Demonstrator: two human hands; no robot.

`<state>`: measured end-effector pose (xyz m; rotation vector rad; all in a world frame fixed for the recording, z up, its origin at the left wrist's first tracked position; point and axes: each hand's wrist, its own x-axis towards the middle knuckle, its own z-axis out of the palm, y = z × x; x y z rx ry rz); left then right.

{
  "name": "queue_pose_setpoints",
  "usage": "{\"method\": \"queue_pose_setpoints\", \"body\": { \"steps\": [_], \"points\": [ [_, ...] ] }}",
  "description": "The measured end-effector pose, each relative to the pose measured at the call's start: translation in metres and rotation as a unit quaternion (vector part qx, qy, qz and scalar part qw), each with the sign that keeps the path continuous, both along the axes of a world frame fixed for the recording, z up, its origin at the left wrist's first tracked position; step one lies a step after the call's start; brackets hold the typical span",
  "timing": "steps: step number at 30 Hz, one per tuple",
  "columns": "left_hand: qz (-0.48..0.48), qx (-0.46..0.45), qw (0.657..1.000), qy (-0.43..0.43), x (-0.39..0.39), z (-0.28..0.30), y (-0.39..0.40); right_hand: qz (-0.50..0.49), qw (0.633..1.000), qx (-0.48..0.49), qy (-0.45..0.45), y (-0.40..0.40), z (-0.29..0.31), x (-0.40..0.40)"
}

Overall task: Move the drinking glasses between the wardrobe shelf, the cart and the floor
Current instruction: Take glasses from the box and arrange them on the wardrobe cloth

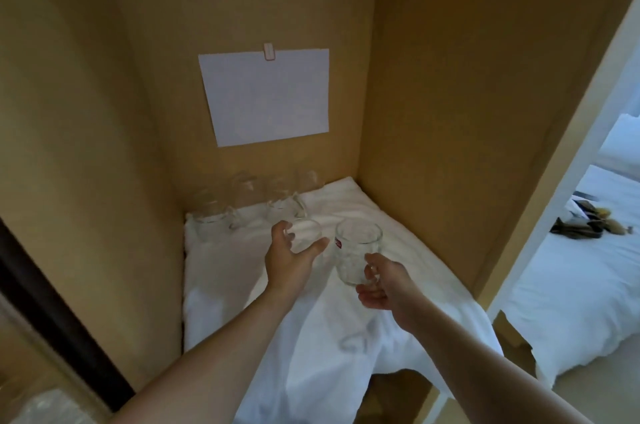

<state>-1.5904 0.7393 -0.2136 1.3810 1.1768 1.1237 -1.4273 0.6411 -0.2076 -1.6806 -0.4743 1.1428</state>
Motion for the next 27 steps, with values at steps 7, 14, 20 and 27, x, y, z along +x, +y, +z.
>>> {"method": "queue_pose_setpoints", "body": {
  "steps": [7, 14, 20, 27],
  "points": [
    [0.042, 0.014, 0.999, -0.002, 0.019, -0.02, 0.003, 0.076, 0.996, 0.019, 0.042, 0.026, -0.019, 0.022],
    [0.064, 0.046, 0.996, 0.041, 0.021, -0.035, 0.004, 0.134, 0.991, 0.008, 0.0, 0.03, -0.035, 0.069],
    [0.084, 0.032, 0.995, 0.052, 0.023, -0.035, 0.003, 0.178, 0.975, 0.1, -0.089, 0.051, -0.044, 0.08],
    [0.104, 0.03, 0.993, 0.047, 0.026, -0.037, 0.0, 0.259, 0.956, 0.133, -0.043, 0.075, -0.057, 0.086]
  ]
}}
